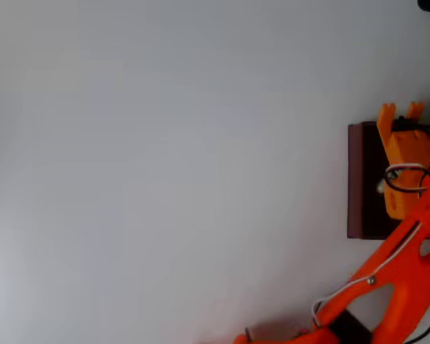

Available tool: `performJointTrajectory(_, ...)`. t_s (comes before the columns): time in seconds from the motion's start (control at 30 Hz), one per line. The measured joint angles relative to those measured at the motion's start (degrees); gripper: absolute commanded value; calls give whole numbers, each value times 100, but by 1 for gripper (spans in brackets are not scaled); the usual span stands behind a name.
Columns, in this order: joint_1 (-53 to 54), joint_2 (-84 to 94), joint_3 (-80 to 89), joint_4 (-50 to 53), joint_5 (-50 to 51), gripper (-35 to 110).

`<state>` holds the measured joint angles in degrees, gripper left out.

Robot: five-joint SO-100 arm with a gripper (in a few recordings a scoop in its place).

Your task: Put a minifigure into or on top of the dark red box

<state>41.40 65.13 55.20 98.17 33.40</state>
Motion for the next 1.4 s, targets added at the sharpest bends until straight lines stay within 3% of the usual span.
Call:
performJointTrajectory(0.1,-185,1046,844,-44,-668,2)
performJointTrajectory(0.23,-1143,2936,2285,-281,-1775,0)
performJointTrajectory(0.63,-6363,10934,7884,-1345,-2892,0)
performJointTrajectory(1.03,-8684,12850,10547,-1705,-3217,0)
performJointTrajectory(1.4,-8701,12955,11830,-2355,-2927,0)
